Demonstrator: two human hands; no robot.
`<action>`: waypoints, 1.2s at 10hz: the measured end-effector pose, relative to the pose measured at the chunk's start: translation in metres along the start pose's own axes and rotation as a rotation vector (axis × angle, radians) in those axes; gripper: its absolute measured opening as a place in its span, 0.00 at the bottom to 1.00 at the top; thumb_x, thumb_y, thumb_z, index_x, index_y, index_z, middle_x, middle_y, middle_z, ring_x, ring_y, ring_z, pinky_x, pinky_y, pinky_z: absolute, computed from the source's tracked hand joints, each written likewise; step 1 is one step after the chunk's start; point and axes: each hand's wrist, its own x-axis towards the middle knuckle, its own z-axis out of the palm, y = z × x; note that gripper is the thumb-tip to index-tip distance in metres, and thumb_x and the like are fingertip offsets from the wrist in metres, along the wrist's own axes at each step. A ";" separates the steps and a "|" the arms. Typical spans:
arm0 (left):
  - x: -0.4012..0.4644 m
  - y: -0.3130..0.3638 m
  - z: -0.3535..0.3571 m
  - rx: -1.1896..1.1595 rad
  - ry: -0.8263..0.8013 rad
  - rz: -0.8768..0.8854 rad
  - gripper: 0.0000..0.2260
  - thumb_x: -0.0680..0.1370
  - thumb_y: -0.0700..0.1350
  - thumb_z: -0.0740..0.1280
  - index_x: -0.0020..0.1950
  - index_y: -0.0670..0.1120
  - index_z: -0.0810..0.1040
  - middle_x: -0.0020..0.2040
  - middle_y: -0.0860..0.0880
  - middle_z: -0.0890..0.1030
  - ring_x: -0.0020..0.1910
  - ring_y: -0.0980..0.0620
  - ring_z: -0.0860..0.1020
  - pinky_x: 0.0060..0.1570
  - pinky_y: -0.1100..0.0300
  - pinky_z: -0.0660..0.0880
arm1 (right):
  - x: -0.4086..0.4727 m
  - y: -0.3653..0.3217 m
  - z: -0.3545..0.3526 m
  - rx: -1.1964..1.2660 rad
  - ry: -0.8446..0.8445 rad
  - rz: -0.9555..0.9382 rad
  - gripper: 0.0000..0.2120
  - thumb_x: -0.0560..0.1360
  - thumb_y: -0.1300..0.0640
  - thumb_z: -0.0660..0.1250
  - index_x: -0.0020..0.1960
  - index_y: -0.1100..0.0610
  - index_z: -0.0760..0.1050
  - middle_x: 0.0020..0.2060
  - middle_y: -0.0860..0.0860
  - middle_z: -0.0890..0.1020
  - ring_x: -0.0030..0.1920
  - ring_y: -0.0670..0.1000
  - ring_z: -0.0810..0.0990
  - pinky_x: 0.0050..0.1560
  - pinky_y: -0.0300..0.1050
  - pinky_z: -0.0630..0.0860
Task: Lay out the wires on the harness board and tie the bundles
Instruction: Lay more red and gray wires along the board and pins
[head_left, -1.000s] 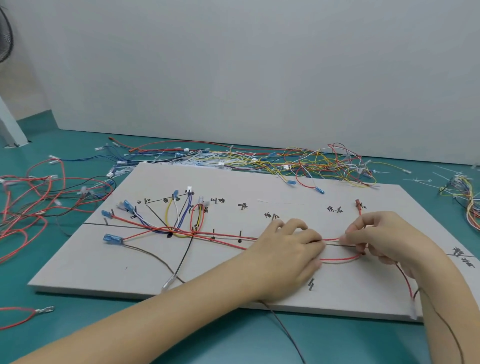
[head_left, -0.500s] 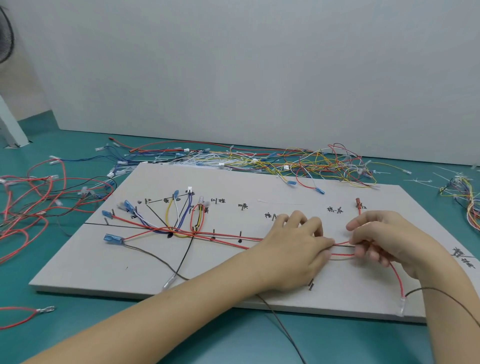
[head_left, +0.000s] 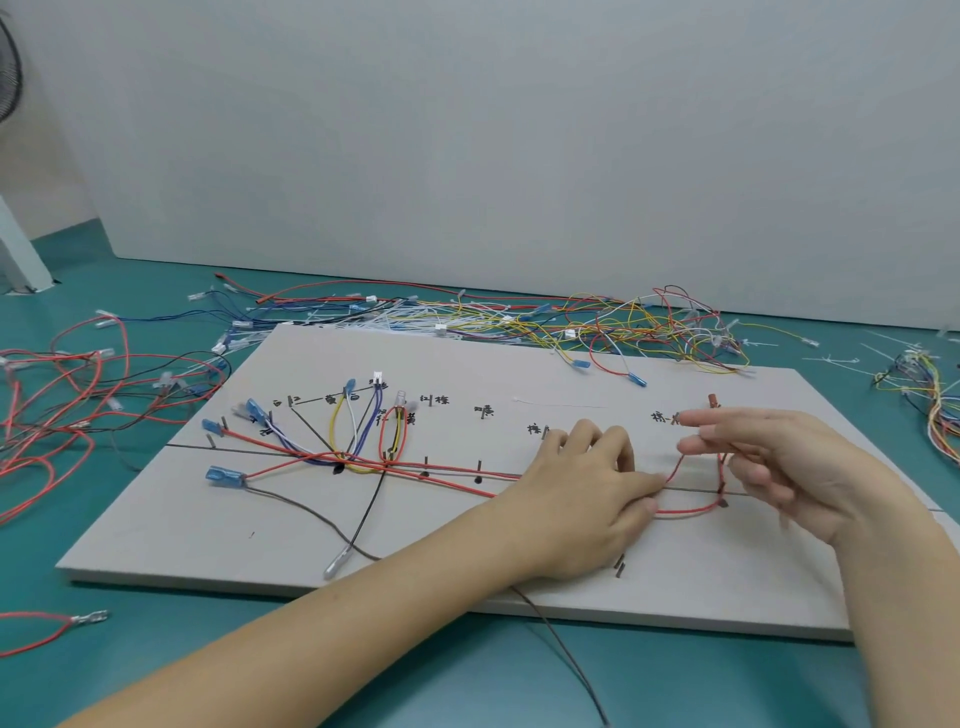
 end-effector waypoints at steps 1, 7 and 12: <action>0.000 -0.001 0.001 -0.026 -0.010 -0.008 0.18 0.83 0.53 0.52 0.72 0.56 0.69 0.57 0.49 0.68 0.57 0.46 0.63 0.61 0.47 0.62 | 0.003 0.003 -0.011 -0.169 0.093 0.036 0.08 0.74 0.69 0.62 0.48 0.63 0.79 0.25 0.56 0.78 0.16 0.44 0.57 0.18 0.28 0.52; 0.003 0.000 0.005 -0.028 -0.009 -0.007 0.17 0.83 0.54 0.52 0.72 0.62 0.67 0.58 0.50 0.66 0.59 0.47 0.63 0.62 0.47 0.59 | 0.012 0.016 -0.006 -0.430 0.251 0.060 0.07 0.71 0.73 0.63 0.40 0.62 0.72 0.20 0.57 0.76 0.17 0.49 0.71 0.15 0.33 0.60; 0.002 -0.001 0.006 -0.054 -0.005 -0.017 0.17 0.83 0.54 0.52 0.72 0.62 0.67 0.58 0.51 0.66 0.59 0.47 0.62 0.61 0.48 0.61 | 0.013 0.003 -0.003 -0.167 0.147 0.088 0.05 0.73 0.63 0.69 0.45 0.66 0.80 0.34 0.59 0.85 0.23 0.46 0.79 0.21 0.34 0.74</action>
